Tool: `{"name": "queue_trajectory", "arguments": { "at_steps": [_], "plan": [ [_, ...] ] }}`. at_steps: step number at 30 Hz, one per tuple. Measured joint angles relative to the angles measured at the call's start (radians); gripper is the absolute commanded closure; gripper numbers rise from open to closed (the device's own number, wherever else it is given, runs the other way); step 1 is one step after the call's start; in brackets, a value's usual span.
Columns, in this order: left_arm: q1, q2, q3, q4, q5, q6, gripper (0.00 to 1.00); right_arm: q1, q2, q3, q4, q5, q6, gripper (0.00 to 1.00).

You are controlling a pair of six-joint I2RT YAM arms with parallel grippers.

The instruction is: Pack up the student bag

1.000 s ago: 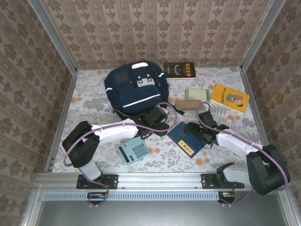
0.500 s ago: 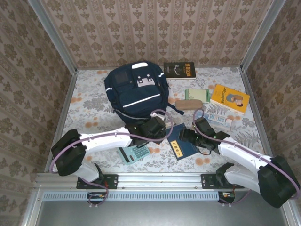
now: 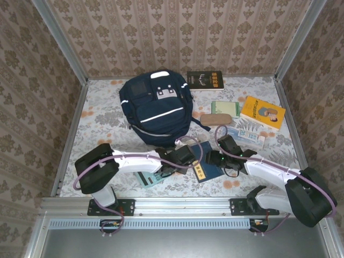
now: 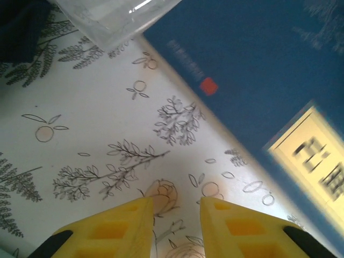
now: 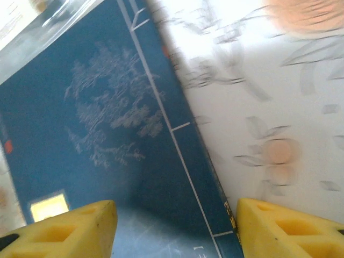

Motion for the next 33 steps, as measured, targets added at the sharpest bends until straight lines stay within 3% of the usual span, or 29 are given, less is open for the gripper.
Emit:
{"name": "queue_trajectory", "arguments": {
  "at_steps": [6, 15, 21, 24, 33],
  "plan": [
    [0.041, 0.027, -0.011, 0.024, 0.017, -0.006, 0.72, 0.039, 0.024, -0.006, 0.064, -0.090, 0.000, 0.40],
    [0.034, -0.014, -0.047, 0.033, 0.018, -0.040, 0.72, 0.039, 0.032, -0.006, 0.070, -0.095, -0.004, 0.40],
    [0.003, -0.110, -0.102, 0.049, 0.029, -0.140, 0.66, 0.039, 0.032, -0.006, 0.070, -0.090, -0.004, 0.41],
    [-0.009, -0.161, -0.135, 0.072, 0.029, -0.196, 0.55, 0.039, 0.029, -0.006, 0.071, -0.087, -0.004, 0.40],
    [-0.017, -0.183, -0.213, 0.224, 0.057, -0.331, 0.54, 0.041, 0.015, -0.006, 0.071, -0.072, -0.004, 0.40]
  ]
}}
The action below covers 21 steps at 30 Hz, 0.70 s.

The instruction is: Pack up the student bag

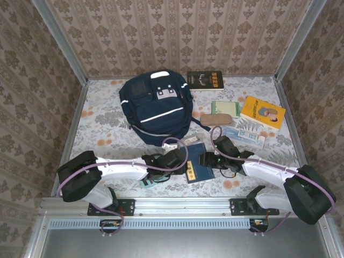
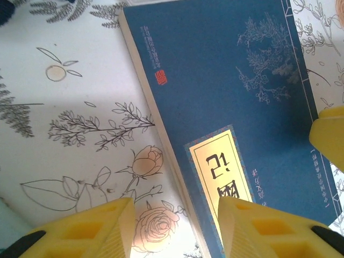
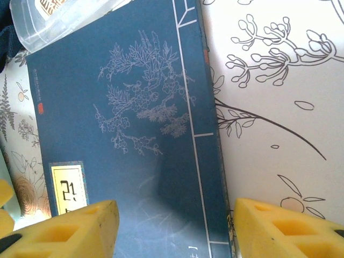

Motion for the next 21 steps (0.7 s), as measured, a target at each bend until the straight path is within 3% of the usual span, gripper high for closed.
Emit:
{"name": "queue_trajectory", "arguments": {
  "at_steps": [9, 16, 21],
  "plan": [
    [0.020, 0.097, -0.001, 0.095, 0.045, -0.058, 0.63, 0.006, 0.001, 0.000, 0.000, 0.003, 0.000, 0.40],
    [0.039, 0.112, 0.000, 0.109, 0.062, -0.071, 0.82, 0.010, 0.034, 0.008, -0.001, 0.015, -0.011, 0.40],
    [0.050, 0.131, 0.001, 0.155, 0.066, -0.078, 0.87, 0.010, 0.057, 0.018, 0.000, 0.009, -0.019, 0.41]
  ]
}}
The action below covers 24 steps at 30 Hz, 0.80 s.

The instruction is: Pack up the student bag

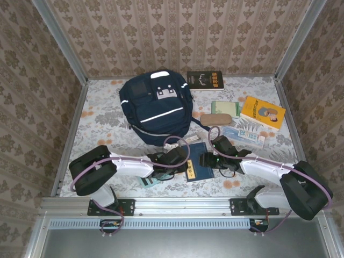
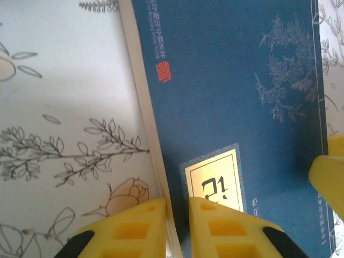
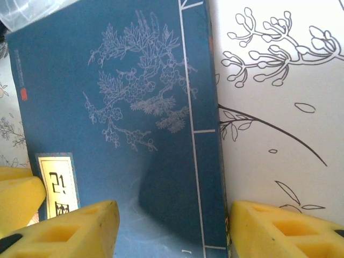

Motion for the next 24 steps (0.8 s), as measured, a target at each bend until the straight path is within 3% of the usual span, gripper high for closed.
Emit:
{"name": "queue_trajectory", "arguments": {
  "at_steps": [16, 24],
  "plan": [
    [0.032, 0.016, -0.023, 0.084, -0.035, -0.001, 0.88, -0.039, -0.038, -0.072, 0.132, -0.099, 0.033, 0.54],
    [0.049, 0.008, -0.043, 0.101, -0.091, 0.000, 0.88, -0.038, -0.034, -0.095, 0.188, -0.182, 0.080, 0.56]
  ]
}}
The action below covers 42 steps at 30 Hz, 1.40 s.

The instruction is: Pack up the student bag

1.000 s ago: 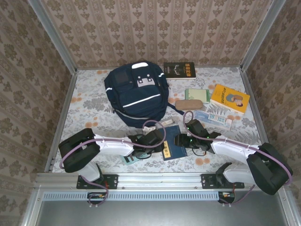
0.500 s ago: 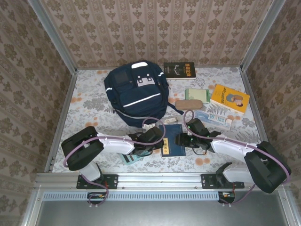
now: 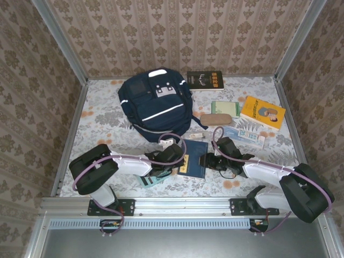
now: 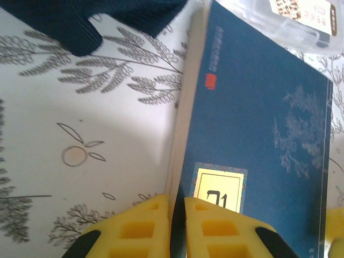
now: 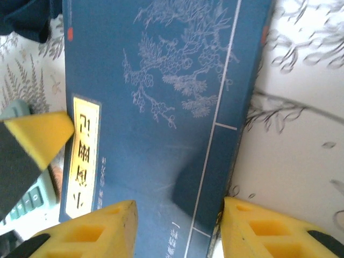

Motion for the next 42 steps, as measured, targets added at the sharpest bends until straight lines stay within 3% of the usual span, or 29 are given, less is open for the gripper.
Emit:
{"name": "queue_trajectory", "arguments": {
  "at_steps": [7, 16, 28, 35, 42],
  "plan": [
    [0.005, -0.010, -0.021, 0.020, -0.020, 0.000, 0.88, 0.011, -0.024, -0.003, -0.012, -0.035, 0.019, 0.58],
    [0.001, -0.016, -0.033, 0.047, 0.040, 0.004, 0.87, 0.038, -0.105, -0.003, -0.074, 0.138, 0.023, 0.54],
    [-0.009, -0.018, -0.044, 0.066, 0.080, 0.003, 0.88, 0.041, 0.048, 0.076, -0.048, 0.279, 0.023, 0.49],
    [-0.009, -0.018, -0.047, 0.080, 0.098, 0.004, 0.96, 0.064, 0.074, 0.098, -0.080, 0.339, 0.018, 0.46],
    [-0.002, -0.024, -0.066, 0.108, 0.108, 0.009, 1.00, 0.064, -0.015, 0.110, -0.195, 0.357, -0.013, 0.43]
  ]
}}
